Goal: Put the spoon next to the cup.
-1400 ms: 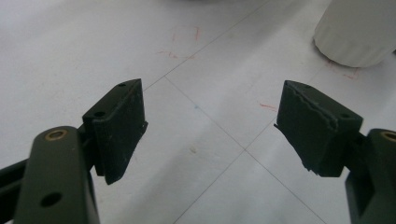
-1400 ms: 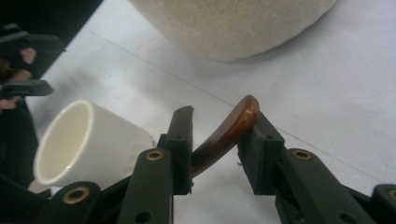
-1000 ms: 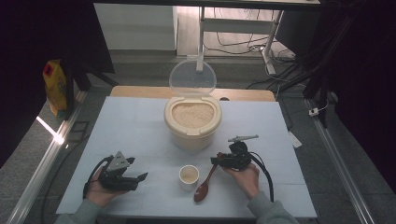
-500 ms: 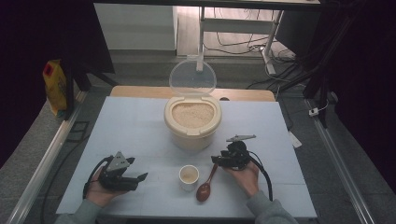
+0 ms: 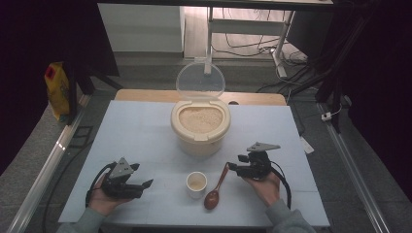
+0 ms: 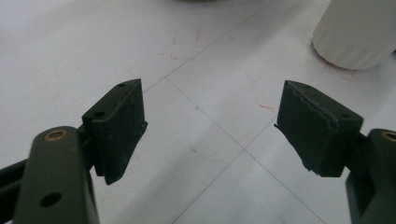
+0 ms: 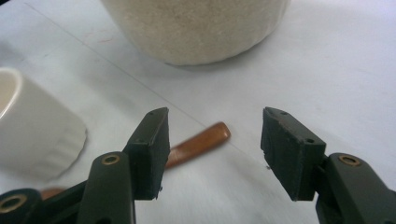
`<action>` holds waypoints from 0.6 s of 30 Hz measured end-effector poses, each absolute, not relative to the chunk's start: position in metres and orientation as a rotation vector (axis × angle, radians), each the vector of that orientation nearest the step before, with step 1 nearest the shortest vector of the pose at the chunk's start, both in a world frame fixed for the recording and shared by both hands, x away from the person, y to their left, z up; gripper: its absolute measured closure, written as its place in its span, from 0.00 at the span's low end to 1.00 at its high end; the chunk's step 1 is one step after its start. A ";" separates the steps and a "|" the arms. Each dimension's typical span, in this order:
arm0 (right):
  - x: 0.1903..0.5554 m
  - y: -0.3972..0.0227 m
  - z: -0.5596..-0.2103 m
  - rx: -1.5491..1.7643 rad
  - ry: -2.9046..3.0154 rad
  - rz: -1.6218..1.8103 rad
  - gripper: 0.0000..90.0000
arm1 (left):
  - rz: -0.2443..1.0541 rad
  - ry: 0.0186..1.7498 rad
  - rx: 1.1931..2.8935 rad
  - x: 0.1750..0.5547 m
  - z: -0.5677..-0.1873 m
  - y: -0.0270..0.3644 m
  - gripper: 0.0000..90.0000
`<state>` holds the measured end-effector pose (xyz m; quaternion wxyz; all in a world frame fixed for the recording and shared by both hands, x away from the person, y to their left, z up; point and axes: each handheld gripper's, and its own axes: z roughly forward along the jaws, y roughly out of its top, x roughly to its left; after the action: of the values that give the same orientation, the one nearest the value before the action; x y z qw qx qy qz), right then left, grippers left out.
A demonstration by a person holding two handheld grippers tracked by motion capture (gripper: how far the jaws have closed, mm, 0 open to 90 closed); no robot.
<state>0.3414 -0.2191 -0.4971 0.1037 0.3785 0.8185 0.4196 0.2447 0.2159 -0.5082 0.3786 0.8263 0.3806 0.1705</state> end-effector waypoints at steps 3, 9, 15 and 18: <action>0.331 -0.232 -0.495 1.082 2.384 1.267 0.47 | 0.437 0.975 2.106 0.244 -0.508 0.216 0.26; 0.314 -0.252 -0.492 1.009 2.347 1.268 0.47 | 0.442 0.976 2.102 0.244 -0.507 0.217 0.26; 0.301 -0.267 -0.488 0.961 2.319 1.265 0.46 | 0.442 0.974 2.098 0.243 -0.506 0.218 0.26; 0.298 -0.276 -0.489 0.968 2.309 1.257 0.46 | 0.441 0.973 2.097 0.242 -0.506 0.218 0.26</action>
<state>0.2976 -0.2757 -0.4888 0.1693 0.3405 0.8122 0.4424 0.2424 0.2181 -0.5062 0.3837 0.8228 0.3817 0.1731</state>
